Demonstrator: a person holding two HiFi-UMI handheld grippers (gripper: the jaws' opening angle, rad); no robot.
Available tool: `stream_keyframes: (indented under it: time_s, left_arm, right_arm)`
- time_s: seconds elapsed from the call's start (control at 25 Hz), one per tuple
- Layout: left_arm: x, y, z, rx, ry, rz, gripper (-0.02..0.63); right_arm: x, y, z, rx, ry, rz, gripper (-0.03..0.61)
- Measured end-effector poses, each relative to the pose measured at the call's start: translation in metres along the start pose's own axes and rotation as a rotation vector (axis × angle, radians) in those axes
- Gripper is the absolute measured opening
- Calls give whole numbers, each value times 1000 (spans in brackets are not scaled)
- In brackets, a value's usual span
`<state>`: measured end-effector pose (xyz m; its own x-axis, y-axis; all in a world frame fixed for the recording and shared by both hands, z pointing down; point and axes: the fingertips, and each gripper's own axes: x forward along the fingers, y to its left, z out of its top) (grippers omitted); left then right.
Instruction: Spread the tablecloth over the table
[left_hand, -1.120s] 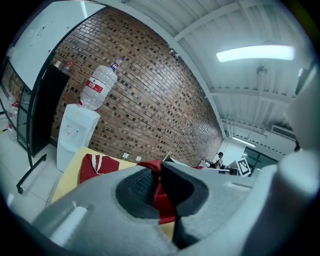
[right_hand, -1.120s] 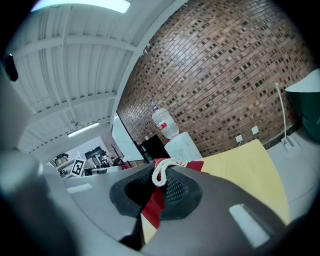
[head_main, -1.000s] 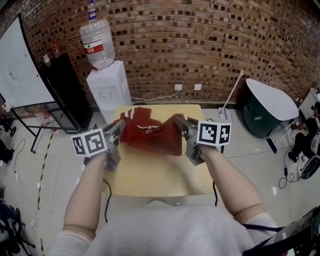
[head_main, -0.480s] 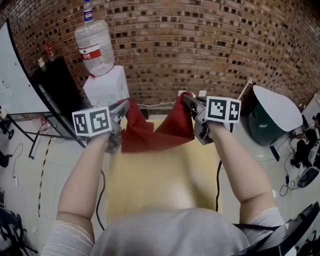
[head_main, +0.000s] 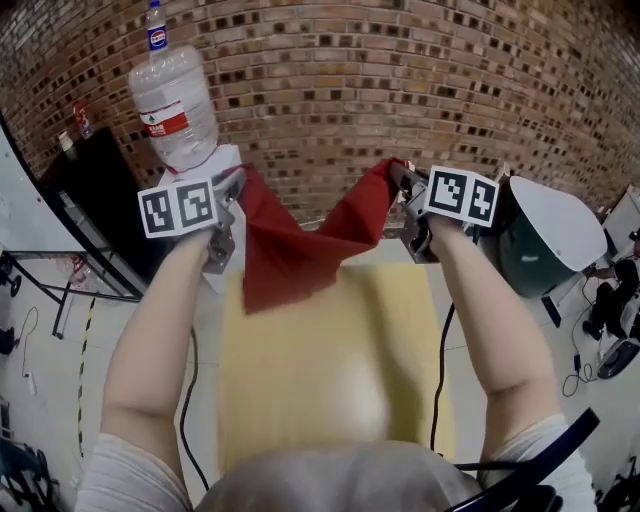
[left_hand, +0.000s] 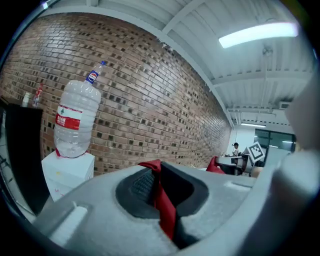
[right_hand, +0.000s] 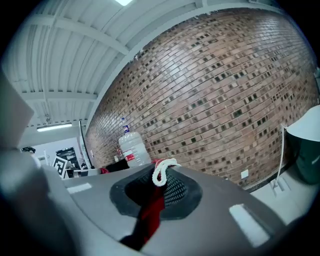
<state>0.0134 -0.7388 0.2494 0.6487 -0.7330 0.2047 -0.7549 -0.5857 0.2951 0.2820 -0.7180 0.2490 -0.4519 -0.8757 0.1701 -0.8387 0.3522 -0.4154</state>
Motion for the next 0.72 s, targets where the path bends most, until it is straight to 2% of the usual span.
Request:
stream_keyframes:
  time_s: [0.16, 0.32, 0.44, 0.72]
  left_arm:
    - [27, 16, 21, 41, -32, 5, 9]
    - [48, 35, 14, 60, -20, 16, 9]
    - [63, 49, -12, 40, 14, 19, 9]
    - [87, 85, -103, -51, 138, 55, 9]
  right_arm:
    - [8, -32, 13, -17, -17, -71, 6]
    - [11, -73, 0, -3, 1, -155, 6]
    - [10, -106, -25, 35, 28, -213, 6]
    - [20, -153, -100, 99, 129, -287, 6]
